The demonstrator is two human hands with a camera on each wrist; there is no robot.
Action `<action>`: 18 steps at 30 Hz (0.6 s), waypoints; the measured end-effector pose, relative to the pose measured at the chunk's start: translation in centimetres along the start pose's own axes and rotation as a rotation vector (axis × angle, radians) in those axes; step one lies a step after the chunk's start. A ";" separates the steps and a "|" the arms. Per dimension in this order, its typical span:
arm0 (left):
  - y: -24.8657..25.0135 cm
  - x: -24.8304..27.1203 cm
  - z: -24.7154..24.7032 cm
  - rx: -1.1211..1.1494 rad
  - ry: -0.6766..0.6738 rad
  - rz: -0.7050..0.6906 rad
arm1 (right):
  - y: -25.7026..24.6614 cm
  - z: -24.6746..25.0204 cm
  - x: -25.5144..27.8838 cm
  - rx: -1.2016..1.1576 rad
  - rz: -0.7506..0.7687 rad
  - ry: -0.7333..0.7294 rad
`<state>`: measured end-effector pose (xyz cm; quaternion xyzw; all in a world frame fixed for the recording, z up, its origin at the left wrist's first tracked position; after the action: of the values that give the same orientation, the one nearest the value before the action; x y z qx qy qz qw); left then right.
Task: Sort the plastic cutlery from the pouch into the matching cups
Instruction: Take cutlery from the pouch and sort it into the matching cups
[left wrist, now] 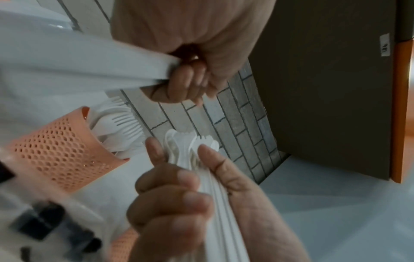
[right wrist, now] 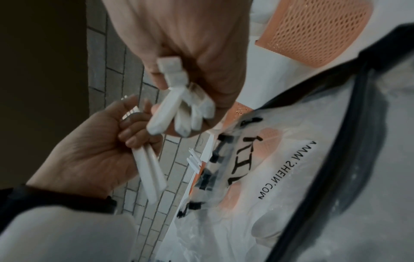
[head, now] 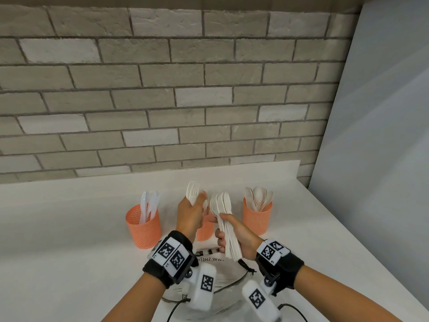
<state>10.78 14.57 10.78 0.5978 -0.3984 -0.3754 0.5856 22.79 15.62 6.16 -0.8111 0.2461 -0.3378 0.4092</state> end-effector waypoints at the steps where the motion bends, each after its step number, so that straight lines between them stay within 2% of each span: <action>1: -0.2 -0.1 0.0 -0.062 -0.013 -0.004 | -0.1 0.1 0.0 0.031 0.006 0.007; 5: -0.4 0.4 -0.7 -0.185 -0.032 -0.050 | -0.4 0.3 -0.3 0.203 0.057 0.080; 11: -1.3 0.1 -1.2 -0.248 0.044 -0.025 | -0.6 0.7 -0.7 0.357 0.146 0.125; 15: -1.4 -0.1 -1.2 -0.353 0.058 -0.063 | -0.7 0.7 -0.5 0.359 0.207 0.118; 18: -1.8 -0.5 -1.2 -0.328 0.095 -0.046 | -0.8 0.9 -0.3 0.289 0.189 0.147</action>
<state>11.78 15.47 9.02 0.5202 -0.2899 -0.4202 0.6847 23.32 16.70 6.36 -0.6904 0.2995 -0.3879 0.5322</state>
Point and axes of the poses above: each hand's wrist, its own x-axis away from the middle knuckle, its own z-axis out of the back of the hand, y = z × x, the point moved 3 cm from there along -x, towards the middle knuckle, and after that the axes turned 3 degrees about -y, right-handed, at the moved point
